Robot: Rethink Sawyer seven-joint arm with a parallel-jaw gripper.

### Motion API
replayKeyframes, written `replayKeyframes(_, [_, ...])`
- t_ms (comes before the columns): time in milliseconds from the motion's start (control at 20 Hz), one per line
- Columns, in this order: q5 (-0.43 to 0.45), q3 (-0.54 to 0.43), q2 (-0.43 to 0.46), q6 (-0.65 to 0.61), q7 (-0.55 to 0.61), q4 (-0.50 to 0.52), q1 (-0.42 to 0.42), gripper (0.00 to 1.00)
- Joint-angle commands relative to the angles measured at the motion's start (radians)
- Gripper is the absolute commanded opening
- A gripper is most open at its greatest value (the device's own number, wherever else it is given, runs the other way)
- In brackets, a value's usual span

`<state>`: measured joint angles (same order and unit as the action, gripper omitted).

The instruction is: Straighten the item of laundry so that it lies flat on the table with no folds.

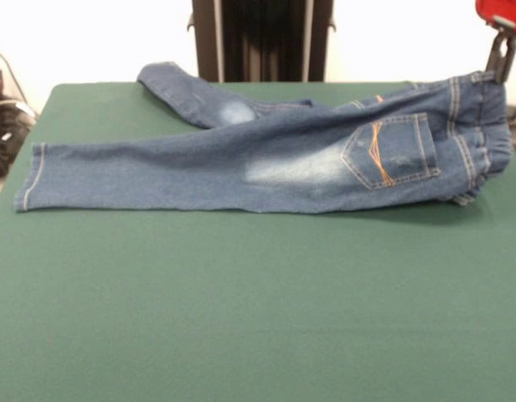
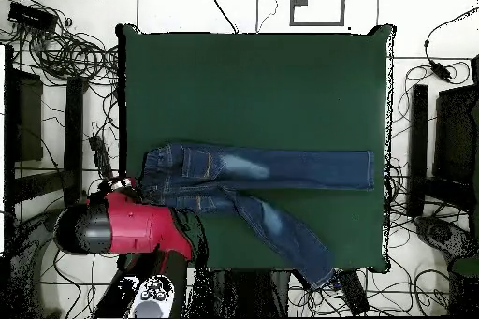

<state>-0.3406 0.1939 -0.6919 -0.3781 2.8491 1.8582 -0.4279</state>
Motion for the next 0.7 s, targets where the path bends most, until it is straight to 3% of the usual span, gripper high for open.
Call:
replayKeyframes(50, [-0.015, -0.131, 0.010, 0.016, 0.062, 0.020, 0.020, 0.00])
replayKeyframes(300, [-0.018, -0.184, 0.047, 0.061, 0.055, -0.002, 0.033, 0.00])
replayKeyframes(700, [-0.083, -0.210, 0.080, 0.064, 0.145, -0.056, -0.032, 0.00])
